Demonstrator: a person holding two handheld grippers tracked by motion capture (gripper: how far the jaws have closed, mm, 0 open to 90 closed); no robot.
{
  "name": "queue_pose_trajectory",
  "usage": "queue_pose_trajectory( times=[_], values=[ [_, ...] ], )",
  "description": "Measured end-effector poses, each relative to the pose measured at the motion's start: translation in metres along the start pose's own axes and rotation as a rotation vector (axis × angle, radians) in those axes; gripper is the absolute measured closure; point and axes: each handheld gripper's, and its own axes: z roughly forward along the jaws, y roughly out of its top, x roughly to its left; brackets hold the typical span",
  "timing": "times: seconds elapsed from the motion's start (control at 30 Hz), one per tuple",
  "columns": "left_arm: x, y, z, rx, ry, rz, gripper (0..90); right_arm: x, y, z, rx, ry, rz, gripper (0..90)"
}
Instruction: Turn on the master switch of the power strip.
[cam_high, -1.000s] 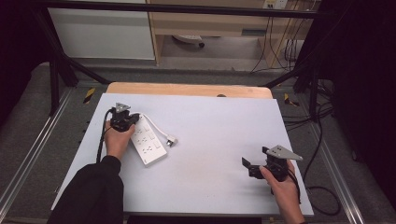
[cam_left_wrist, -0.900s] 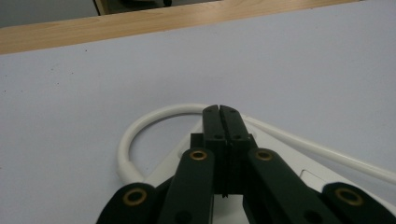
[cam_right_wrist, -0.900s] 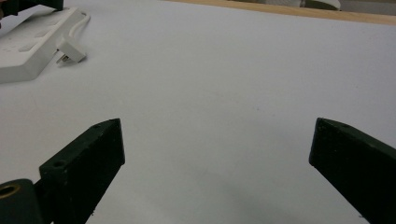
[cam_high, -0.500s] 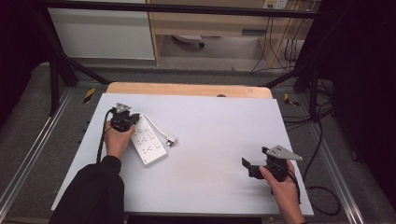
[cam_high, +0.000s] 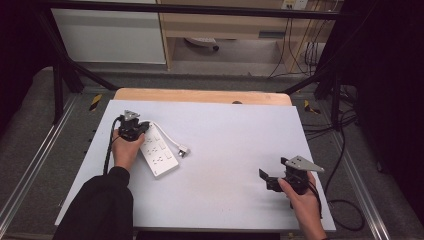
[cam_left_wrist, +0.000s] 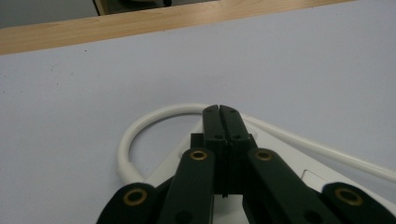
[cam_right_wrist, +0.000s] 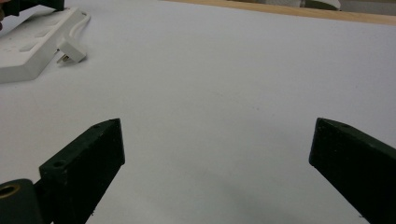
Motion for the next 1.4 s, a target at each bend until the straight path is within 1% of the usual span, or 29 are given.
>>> queue_pose_trajectory(
  times=[1.17, 1.37, 1.4],
  values=[
    [-0.0001, -0.0007, -0.0006, -0.008, 0.003, -0.004, 90.0, -0.0008, 0.0001, -0.0007, -0.003, -0.002, 0.003, 3.8],
    [0.0003, -0.0007, -0.0009, -0.011, -0.001, -0.014, 90.0, -0.0008, 0.0001, -0.0008, -0.004, -0.002, 0.003, 3.8],
    [0.0004, -0.0005, -0.0012, -0.023, -0.005, -0.018, 90.0, -0.0009, 0.0001, -0.0008, -0.004, -0.002, 0.003, 3.8]
  ],
)
